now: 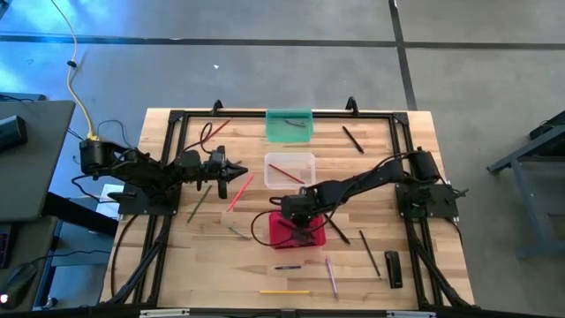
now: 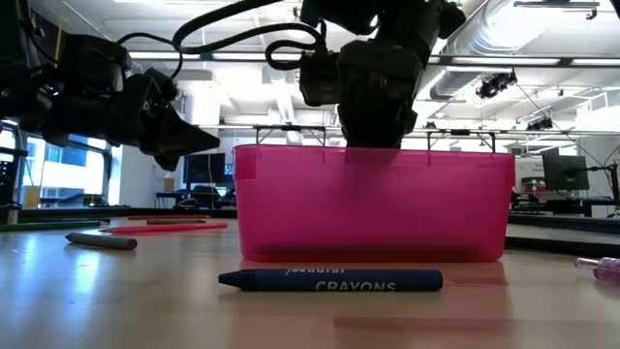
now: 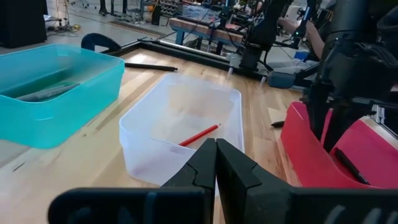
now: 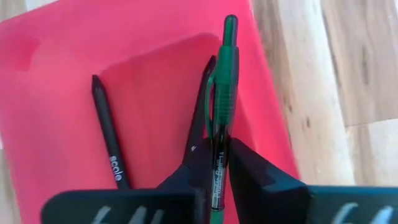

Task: Sort crayons/erasers/pens/pencils in bins
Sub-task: Put the green pen into the red bin, then put the top gray crayon into the green bin

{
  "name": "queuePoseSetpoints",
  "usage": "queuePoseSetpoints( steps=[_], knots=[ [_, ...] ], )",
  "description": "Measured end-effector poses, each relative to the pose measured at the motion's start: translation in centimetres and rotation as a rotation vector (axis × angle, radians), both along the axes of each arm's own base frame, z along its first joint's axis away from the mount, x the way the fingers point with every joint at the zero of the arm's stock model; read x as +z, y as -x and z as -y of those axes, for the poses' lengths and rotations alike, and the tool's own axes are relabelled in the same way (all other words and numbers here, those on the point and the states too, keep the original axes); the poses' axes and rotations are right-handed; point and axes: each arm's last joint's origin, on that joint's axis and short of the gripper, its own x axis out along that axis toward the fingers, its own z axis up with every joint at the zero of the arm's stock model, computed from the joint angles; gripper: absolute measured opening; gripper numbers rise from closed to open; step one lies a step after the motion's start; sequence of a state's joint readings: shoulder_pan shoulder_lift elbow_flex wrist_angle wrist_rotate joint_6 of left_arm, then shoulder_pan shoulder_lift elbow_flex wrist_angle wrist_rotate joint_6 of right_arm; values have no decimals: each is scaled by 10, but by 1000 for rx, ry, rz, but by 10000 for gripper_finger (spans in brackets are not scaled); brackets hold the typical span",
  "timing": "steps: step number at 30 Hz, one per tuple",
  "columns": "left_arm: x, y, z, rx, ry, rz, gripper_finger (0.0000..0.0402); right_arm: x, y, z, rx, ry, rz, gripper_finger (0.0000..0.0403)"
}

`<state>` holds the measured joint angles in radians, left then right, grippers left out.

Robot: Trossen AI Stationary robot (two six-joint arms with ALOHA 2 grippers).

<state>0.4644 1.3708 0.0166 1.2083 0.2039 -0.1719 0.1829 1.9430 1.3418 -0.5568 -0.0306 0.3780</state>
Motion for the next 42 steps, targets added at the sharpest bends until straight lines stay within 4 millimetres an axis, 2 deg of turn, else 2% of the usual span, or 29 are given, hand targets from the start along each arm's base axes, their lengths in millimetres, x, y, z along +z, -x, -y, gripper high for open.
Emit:
queuePoseSetpoints(
  steps=[7, 11, 15, 21, 25, 32, 38, 42],
  knots=[
    [1, 0, 0, 1, 1, 6, 0, 0, 0, 0, 19, 7, 2, 81],
    [3, -1, 1, -6, -6, 29, 0, 0, -1, 0, 25, 9, 9, 89],
    [3, -3, 5, -33, -6, 29, 0, 8, 2, -1, 71, 27, 30, 70],
    [3, -5, 12, -70, -6, 29, 0, 56, 18, -7, 173, 116, 166, 6],
    [3, -6, 12, -67, 12, 34, 0, 77, 37, -7, 187, 176, 295, 9],
    [5, -19, 6, -62, 63, -16, 0, 68, 84, 17, 88, 170, 546, 2],
    [5, -40, -2, -56, 151, -215, 0, 71, 128, 37, 2, 272, 706, 0],
    [14, -50, -6, -51, 205, -337, 0, 69, 152, 48, -17, 302, 774, 0]
  ],
)
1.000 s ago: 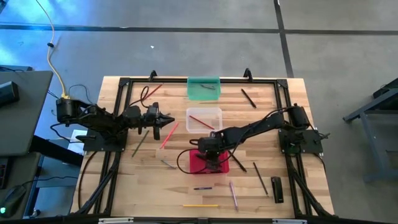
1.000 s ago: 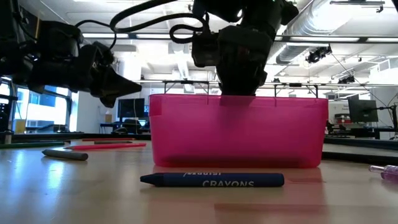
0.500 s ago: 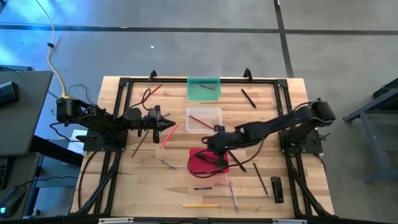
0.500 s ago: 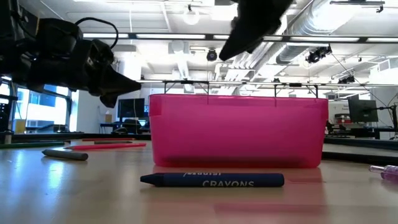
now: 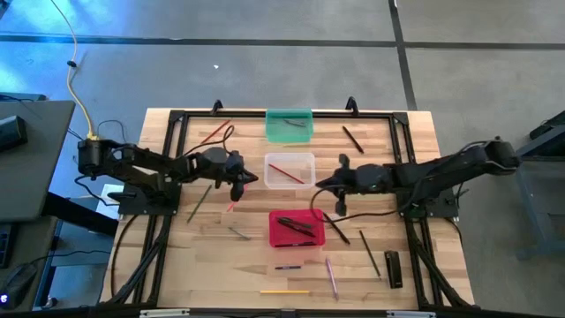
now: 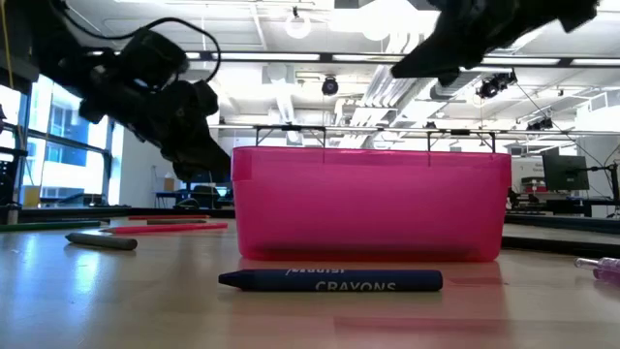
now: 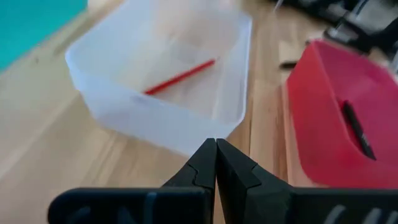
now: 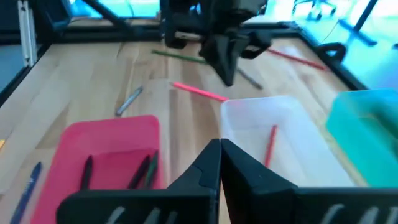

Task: Sort crayons/erasers/pens/pencils in bins
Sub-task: Put the top gray crayon into the green bin

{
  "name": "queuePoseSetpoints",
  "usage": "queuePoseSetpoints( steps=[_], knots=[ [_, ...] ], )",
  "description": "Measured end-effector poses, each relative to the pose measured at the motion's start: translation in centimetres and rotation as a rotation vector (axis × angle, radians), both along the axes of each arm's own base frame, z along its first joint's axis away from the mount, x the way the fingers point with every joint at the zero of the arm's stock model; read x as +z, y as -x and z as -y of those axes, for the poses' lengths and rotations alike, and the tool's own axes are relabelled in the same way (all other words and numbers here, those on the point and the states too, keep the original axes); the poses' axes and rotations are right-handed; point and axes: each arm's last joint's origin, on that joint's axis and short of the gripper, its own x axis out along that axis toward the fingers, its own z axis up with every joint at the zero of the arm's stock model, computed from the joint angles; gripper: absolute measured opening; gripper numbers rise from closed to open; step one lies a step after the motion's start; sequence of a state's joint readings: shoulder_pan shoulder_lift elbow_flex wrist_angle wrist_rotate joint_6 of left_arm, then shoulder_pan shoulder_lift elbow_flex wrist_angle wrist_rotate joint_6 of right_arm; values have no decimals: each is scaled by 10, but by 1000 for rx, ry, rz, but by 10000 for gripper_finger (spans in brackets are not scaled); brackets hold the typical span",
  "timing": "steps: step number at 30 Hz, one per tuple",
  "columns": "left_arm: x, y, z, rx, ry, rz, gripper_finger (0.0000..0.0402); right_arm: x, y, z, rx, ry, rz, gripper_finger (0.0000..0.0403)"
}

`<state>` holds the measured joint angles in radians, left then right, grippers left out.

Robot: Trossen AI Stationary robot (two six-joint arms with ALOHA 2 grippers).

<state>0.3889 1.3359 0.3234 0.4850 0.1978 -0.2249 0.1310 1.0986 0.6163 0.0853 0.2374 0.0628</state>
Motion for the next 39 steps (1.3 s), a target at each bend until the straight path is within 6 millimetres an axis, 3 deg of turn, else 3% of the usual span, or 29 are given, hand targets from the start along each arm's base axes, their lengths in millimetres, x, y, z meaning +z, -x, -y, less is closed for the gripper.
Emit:
queuePoseSetpoints(
  steps=[6, 14, 18, 24, 29, 34, 39],
  knots=[
    [31, -3, -16, 76, -14, -209, 0, -7, 23, 11, -42, 41, 62, 0],
    [60, 25, -90, 241, -32, -467, 0, -26, 34, 16, -51, 63, 63, 0],
    [60, 35, -121, 225, 28, -492, 0, -32, 36, 16, -52, 61, 52, 0],
    [48, 33, -140, 139, 60, -626, 0, -33, 36, 16, -46, 75, 44, 0],
    [45, 40, -161, 186, 34, -725, 0, -30, 35, 17, -32, 133, 73, 0],
    [41, 43, -162, 135, 131, -772, 0, -29, 35, 23, -25, 155, 74, 0],
    [50, 22, -133, 23, 110, -798, 12, -23, 33, 29, -2, 204, 79, 0]
  ],
)
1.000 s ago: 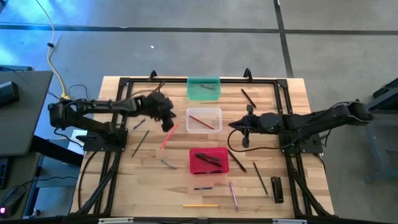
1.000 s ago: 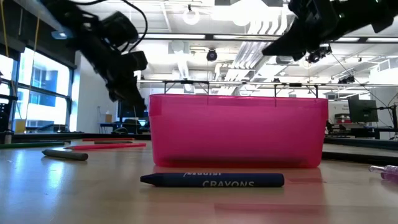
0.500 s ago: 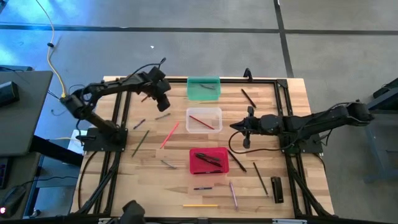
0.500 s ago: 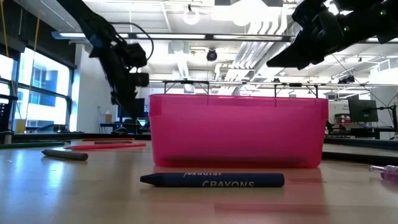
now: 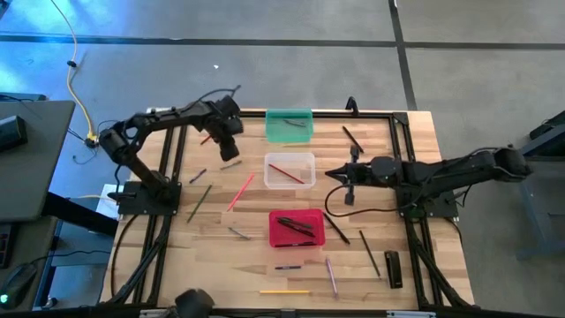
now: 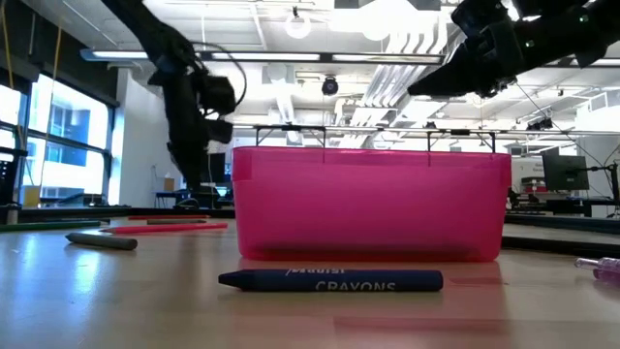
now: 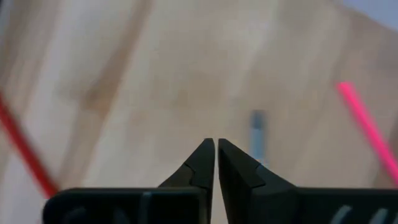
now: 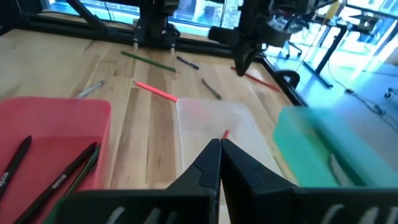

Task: Sort crayons/erasers/pens/pencils in bins
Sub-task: Put the top gray crayon into the green bin

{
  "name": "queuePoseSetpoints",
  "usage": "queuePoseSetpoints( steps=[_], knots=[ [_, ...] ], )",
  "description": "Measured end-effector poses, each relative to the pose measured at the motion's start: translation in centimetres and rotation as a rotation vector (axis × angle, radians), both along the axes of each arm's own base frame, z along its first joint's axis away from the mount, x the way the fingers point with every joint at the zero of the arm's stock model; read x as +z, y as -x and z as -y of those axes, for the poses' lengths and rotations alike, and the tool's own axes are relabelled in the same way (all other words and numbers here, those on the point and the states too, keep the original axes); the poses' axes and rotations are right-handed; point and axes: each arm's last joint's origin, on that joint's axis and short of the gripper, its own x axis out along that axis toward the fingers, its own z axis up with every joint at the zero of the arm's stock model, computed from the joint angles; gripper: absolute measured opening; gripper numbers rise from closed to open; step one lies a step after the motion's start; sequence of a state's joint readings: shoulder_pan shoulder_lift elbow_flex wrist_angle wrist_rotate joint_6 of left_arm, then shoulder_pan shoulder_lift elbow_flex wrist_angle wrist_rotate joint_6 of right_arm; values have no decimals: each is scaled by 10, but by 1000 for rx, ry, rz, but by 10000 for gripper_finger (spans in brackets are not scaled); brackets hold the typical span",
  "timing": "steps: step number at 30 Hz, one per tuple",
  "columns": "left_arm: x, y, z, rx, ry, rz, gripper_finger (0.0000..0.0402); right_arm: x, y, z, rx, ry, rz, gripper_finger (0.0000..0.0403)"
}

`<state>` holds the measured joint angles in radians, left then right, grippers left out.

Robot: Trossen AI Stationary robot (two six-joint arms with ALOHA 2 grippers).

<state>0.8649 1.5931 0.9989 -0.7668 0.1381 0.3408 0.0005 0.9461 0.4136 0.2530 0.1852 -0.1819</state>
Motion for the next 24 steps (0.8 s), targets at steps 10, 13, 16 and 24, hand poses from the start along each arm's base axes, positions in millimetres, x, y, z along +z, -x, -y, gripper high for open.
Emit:
queuePoseSetpoints(
  steps=[10, 13, 16, 24],
  knots=[
    [0, -43, 47, -111, -51, -45, 100, 6, -2, 5, 67, 35, -10, 0],
    [-1, -45, 51, -86, -59, -52, 119, 5, -2, 5, 68, 34, -19, 0],
    [-11, -42, 54, -78, -62, -64, 126, 5, -2, 5, 84, 23, -17, 0],
    [-36, -27, 57, -34, -75, -93, 119, 3, -1, -4, 138, -16, -32, 0]
  ],
)
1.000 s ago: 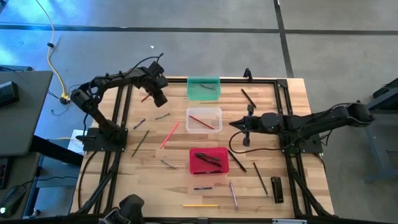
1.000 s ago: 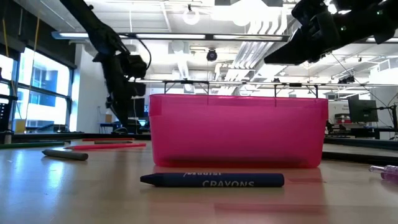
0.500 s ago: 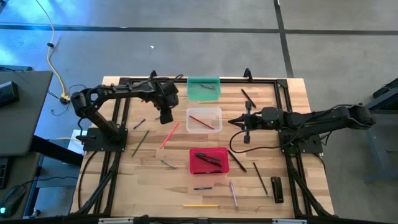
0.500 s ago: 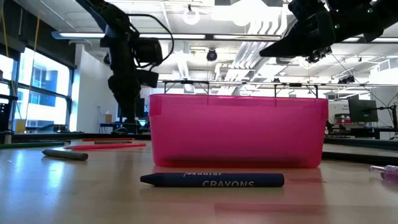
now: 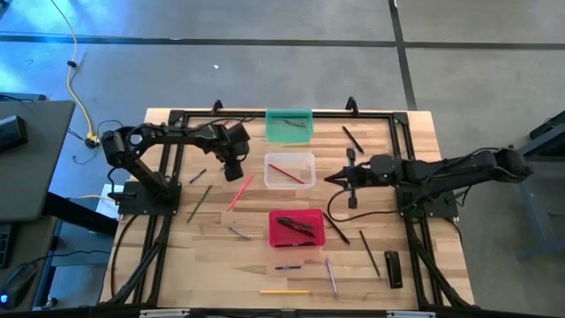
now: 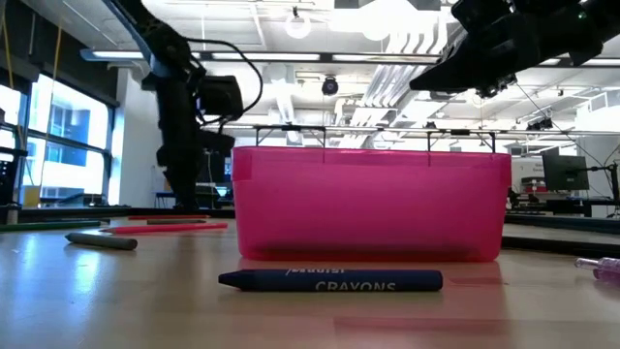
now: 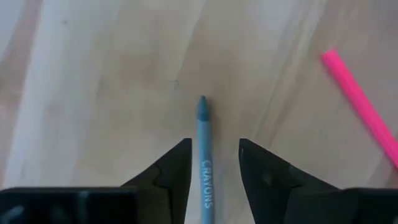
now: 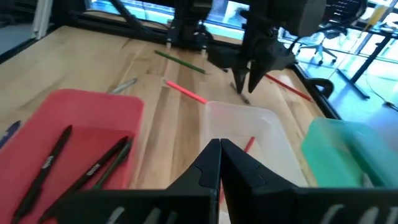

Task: Sort crayons/erasers/pens/pencils in bins
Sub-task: Put the top gray crayon into the green bin

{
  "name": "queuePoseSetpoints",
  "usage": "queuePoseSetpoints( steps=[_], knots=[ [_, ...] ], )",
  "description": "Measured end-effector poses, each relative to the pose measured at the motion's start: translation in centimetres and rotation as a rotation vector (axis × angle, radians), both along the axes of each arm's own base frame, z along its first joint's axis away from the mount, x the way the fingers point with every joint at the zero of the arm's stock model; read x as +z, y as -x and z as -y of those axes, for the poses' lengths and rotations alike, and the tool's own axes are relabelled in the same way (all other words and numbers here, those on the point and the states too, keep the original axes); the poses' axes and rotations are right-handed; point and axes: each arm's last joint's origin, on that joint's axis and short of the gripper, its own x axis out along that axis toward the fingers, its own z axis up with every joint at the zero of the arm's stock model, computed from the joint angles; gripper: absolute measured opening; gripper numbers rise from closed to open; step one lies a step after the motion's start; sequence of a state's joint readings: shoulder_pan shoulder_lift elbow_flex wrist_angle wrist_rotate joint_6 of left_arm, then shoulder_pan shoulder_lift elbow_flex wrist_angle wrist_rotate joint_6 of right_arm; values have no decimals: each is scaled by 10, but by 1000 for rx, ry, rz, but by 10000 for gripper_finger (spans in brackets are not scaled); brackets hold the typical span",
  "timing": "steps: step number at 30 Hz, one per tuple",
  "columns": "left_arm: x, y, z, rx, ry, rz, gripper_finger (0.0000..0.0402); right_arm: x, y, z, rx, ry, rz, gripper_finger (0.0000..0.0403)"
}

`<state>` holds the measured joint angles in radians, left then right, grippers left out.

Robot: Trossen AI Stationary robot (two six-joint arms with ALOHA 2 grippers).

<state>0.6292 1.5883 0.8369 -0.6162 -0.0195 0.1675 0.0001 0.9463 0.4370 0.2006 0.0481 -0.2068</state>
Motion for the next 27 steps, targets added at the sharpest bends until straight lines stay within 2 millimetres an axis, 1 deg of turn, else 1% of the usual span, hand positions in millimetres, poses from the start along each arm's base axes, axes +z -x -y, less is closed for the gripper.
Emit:
queuePoseSetpoints(
  steps=[4, 8, 17, 23, 27],
  knots=[
    [-7, 4, 0, 14, -29, -9, 111, 0, 0, -6, 28, 4, -1, 0],
    [-13, 8, 1, 13, -6, 8, 98, 0, 0, -8, 42, 17, -1, 0],
    [-22, 8, 1, -31, 0, -10, 49, 0, 0, -8, 42, 19, -1, 0],
    [-22, 7, 1, -47, -7, -8, 13, 0, 0, -8, 42, 19, -1, 0],
    [-16, 4, -3, -51, -29, 9, 6, 0, 0, -8, 42, 19, -1, 0]
  ],
)
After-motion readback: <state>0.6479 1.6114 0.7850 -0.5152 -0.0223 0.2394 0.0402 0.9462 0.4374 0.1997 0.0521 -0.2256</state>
